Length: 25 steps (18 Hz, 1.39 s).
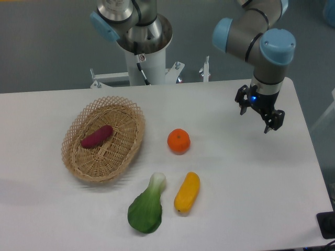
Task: Pick up the sweet potato from the basket
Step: 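Move the open gripper from its start pose toward the wicker basket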
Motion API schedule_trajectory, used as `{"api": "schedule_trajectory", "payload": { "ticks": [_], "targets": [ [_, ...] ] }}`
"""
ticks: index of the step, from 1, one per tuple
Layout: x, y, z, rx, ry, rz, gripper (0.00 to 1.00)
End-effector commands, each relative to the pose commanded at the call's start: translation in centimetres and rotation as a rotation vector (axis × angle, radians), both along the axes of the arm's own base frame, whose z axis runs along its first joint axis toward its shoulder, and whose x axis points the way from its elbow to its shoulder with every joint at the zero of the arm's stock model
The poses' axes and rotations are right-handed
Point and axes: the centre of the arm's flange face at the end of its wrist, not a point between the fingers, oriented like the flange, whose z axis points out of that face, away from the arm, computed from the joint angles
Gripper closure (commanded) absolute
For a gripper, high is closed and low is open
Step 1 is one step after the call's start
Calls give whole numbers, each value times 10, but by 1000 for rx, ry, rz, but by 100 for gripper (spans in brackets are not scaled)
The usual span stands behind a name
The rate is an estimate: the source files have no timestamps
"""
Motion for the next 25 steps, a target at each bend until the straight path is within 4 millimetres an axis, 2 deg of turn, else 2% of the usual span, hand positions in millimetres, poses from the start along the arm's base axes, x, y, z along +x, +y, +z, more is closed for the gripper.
{"api": "schedule_trajectory", "payload": {
  "ticks": [8,14,18,22,25],
  "targets": [
    [3,5,-3,2,-10,7,0],
    [26,28,-9,8,-37,18,0],
    [59,56,-4,14,-39,19,0],
    [105,100,6,28,-38,35,0],
    [148,132,3,28,-53,42,0]
  ]
}}
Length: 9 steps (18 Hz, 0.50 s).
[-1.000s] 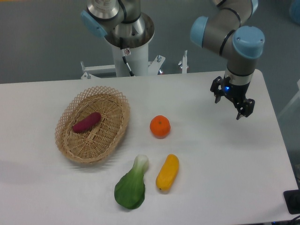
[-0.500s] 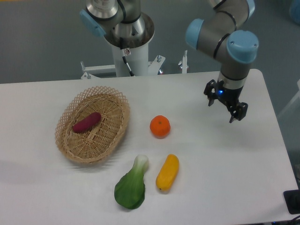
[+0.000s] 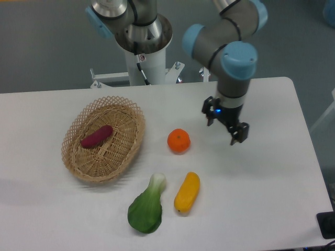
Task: Pick up the sweet potato from the basket
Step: 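Move the open gripper from its start pose toward the wicker basket, then lower the gripper into the basket over the red sweet potato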
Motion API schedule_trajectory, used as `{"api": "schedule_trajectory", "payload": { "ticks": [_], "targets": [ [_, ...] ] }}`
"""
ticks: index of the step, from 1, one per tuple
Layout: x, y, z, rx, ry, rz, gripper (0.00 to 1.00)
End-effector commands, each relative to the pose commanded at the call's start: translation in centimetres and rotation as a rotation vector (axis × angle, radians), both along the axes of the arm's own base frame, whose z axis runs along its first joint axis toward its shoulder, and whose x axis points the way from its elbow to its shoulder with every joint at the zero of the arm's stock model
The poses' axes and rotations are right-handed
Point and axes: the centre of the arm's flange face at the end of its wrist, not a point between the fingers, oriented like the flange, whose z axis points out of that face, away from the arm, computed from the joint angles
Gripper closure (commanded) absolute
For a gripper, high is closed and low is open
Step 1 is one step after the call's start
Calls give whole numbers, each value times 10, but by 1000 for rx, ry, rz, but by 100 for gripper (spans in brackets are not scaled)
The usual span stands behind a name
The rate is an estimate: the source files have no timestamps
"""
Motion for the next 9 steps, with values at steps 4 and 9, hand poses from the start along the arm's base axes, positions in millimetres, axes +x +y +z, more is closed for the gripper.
{"api": "schedule_trajectory", "payload": {
  "ticks": [4,9],
  "targets": [
    [58,27,-8,-6,-30,17,0],
    [133,59,-12,-6,-53,41,0]
  ]
}}
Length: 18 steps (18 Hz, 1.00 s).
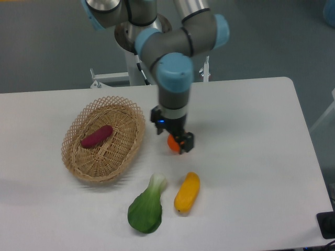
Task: Pick up the sweet potato from the basket
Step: 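Lower the gripper into the basket over the red sweet potato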
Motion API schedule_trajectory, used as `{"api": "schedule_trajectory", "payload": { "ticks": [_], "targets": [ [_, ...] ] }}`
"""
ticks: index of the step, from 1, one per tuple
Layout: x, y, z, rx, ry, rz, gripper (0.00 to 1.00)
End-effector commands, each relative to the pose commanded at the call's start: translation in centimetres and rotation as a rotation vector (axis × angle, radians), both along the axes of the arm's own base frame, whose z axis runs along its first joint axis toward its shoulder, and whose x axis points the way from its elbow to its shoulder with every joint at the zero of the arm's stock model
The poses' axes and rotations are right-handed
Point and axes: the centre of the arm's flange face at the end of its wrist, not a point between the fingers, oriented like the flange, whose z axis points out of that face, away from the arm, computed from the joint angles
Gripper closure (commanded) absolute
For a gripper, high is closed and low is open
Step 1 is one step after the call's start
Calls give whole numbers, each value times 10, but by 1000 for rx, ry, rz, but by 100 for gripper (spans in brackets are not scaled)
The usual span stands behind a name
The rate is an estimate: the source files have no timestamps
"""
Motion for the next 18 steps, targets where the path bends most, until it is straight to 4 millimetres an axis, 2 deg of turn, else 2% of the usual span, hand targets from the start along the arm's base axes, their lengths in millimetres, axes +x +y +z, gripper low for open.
{"api": "schedule_trajectory", "payload": {
  "ticks": [3,7,13,18],
  "targets": [
    [37,14,-12,-20,-16,0,0],
    [72,21,-41,-73,-47,-40,0],
    [107,31,-65,-114,-78,-58,0],
    [124,32,-68,-127,-85,-73,0]
  ]
}}
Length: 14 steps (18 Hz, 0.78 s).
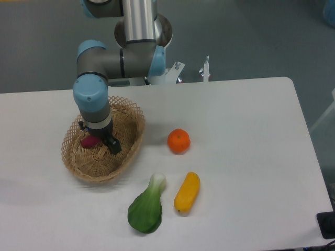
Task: Pick up the sweet potato from the basket
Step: 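Lower the gripper into the basket over the red sweet potato, then close the gripper on the sweet potato and lift it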
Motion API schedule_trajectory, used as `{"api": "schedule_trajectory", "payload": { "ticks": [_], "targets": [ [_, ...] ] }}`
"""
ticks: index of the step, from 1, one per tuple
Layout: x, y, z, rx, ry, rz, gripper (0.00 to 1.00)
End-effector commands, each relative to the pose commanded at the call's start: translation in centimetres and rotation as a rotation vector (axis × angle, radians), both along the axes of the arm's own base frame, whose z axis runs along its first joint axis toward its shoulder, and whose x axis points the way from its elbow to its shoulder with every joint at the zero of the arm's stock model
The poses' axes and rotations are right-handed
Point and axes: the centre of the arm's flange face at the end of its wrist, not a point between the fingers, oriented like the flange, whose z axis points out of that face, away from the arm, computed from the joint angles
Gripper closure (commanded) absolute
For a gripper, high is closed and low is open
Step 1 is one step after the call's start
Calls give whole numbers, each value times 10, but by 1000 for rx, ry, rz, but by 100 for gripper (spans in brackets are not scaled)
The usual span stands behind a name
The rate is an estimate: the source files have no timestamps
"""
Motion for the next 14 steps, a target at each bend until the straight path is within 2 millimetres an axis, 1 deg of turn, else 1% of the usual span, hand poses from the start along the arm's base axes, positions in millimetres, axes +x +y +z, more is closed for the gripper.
{"api": "schedule_trajectory", "payload": {
  "ticks": [4,6,9,10,11,14],
  "targets": [
    [6,2,-14,-27,-11,15,0],
    [14,4,-19,-39,-9,19,0],
    [16,4,-19,-38,-12,18,0],
    [15,5,-20,-40,-12,20,8],
    [15,4,-20,-41,-13,21,24],
    [14,5,-18,-39,-10,68,62]
  ]
}}
